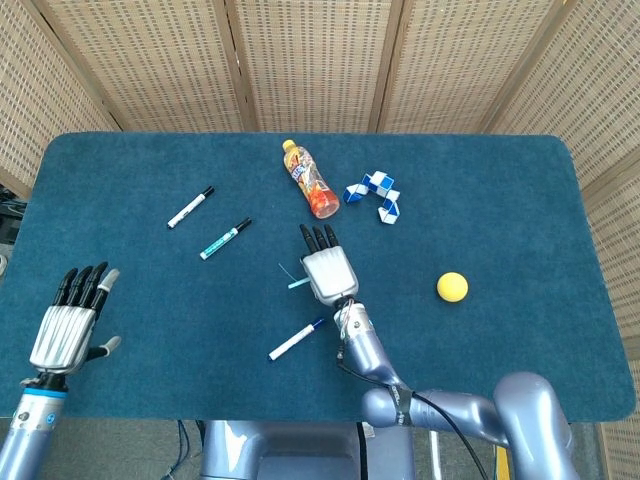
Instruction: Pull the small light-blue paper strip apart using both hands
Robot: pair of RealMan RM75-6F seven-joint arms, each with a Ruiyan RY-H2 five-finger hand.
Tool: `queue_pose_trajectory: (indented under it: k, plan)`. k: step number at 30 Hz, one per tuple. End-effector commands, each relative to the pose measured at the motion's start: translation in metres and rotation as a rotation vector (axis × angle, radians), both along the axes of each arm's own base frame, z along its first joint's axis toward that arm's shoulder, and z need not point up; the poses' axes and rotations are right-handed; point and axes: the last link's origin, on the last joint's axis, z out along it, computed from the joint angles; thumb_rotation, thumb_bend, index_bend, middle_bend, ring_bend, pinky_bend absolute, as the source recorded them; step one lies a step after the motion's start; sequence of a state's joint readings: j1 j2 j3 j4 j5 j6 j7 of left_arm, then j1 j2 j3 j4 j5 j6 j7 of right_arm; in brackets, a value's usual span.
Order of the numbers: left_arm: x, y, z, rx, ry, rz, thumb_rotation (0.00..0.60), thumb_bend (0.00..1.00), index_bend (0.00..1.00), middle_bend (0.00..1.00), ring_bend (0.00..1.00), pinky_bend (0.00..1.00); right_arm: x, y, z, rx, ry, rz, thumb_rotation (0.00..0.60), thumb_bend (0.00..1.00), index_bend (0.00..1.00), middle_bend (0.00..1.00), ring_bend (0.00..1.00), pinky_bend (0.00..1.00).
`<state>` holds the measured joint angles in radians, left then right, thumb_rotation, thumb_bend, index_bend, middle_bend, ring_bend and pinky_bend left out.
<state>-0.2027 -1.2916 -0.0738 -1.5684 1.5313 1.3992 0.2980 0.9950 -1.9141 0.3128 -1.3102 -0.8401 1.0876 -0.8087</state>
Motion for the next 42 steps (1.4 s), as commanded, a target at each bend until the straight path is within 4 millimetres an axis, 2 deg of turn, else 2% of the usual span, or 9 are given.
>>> queue_pose_trajectory:
  k: [1, 5, 8, 11, 14, 21, 25, 33, 42]
  plan:
    - [0.029, 0.039, 0.002, 0.018, 0.038, -0.218, 0.6, 0.01, 0.05, 0.46, 0.42, 0.25, 0.0, 0.019, 0.03, -0.031, -0.008, 0.068, 0.6, 0.44, 0.61, 0.0, 0.0, 0.0]
    - [0.058, 0.071, -0.003, 0.011, 0.057, -0.393, 0.6, 0.0, 0.13, 0.74, 0.7, 0.51, 0.005, 0.027, 0.038, -0.047, -0.008, 0.071, 0.6, 0.44, 0.61, 0.0, 0.0, 0.0]
    - [0.071, 0.085, -0.011, -0.002, 0.074, -0.461, 0.6, 0.0, 0.17, 0.88, 0.85, 0.7, 0.007, 0.031, 0.041, -0.059, -0.003, 0.074, 0.6, 0.44, 0.61, 0.0, 0.0, 0.0]
    - [0.087, 0.098, -0.027, -0.043, 0.081, -0.518, 0.6, 0.0, 0.25, 0.96, 0.93, 0.8, 0.01, 0.034, 0.046, -0.079, 0.006, 0.081, 0.6, 0.44, 0.61, 0.0, 0.0, 0.0]
    - [0.101, 0.103, -0.041, -0.078, 0.074, -0.559, 0.6, 0.0, 0.31, 0.98, 0.96, 0.82, 0.011, 0.037, 0.049, -0.095, 0.014, 0.087, 0.6, 0.44, 0.61, 0.0, 0.0, 0.0]
    - [0.121, 0.111, -0.067, -0.125, 0.062, -0.573, 0.6, 0.01, 0.36, 0.99, 0.98, 0.82, 0.013, 0.043, 0.057, -0.109, 0.022, 0.096, 0.6, 0.44, 0.61, 0.0, 0.0, 0.0]
    - [0.135, 0.114, -0.084, -0.158, 0.043, -0.575, 0.6, 0.11, 0.39, 0.99, 0.98, 0.84, 0.014, 0.047, 0.055, -0.101, 0.026, 0.1, 0.6, 0.44, 0.61, 0.0, 0.0, 0.0]
    - [0.162, 0.117, -0.102, -0.142, -0.008, -0.613, 0.6, 0.23, 0.44, 0.99, 0.98, 0.84, 0.015, 0.046, 0.046, -0.09, 0.039, 0.096, 0.6, 0.44, 0.61, 0.01, 0.0, 0.0]
    - [0.176, 0.121, -0.117, -0.147, -0.018, -0.615, 0.6, 0.26, 0.46, 0.99, 0.98, 0.84, 0.019, 0.041, 0.041, -0.09, 0.03, 0.084, 0.6, 0.44, 0.61, 0.01, 0.0, 0.0]
